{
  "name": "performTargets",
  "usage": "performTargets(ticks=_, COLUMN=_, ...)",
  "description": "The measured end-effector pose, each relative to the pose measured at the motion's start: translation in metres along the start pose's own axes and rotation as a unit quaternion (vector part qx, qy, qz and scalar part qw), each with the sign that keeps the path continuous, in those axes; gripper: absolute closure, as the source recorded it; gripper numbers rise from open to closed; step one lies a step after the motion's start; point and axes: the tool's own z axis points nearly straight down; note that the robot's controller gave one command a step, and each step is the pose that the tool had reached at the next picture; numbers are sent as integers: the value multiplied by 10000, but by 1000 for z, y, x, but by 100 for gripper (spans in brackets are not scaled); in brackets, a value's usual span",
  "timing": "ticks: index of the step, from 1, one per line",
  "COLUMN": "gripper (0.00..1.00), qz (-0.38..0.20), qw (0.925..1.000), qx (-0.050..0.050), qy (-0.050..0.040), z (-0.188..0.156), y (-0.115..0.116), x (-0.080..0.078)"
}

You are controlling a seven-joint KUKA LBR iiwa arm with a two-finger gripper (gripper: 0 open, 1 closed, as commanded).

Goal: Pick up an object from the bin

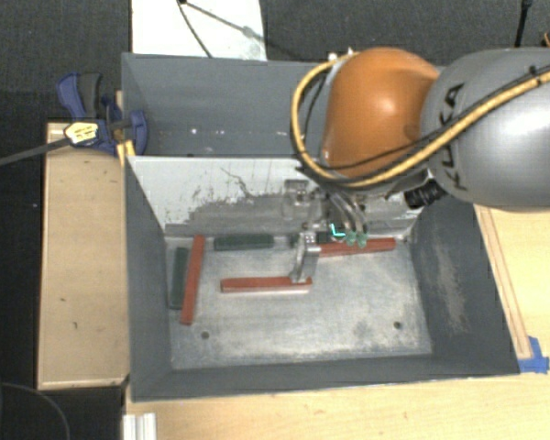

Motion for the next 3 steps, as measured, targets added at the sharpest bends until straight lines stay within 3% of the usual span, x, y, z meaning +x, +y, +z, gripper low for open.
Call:
performTargets(ticks=1, gripper=0, qz=-530, qw=9986, qx=7, qy=4, z=150, y=-25, x=21)
performTargets(ticks=2, gripper=100, qz=-509, qw=9987, qx=-3, qy=-38, z=145, y=-24, x=18)
performTargets(ticks=3, gripper=100, qz=-674, qw=9977, qx=2, qy=-83, z=-3, y=-27, x=13)
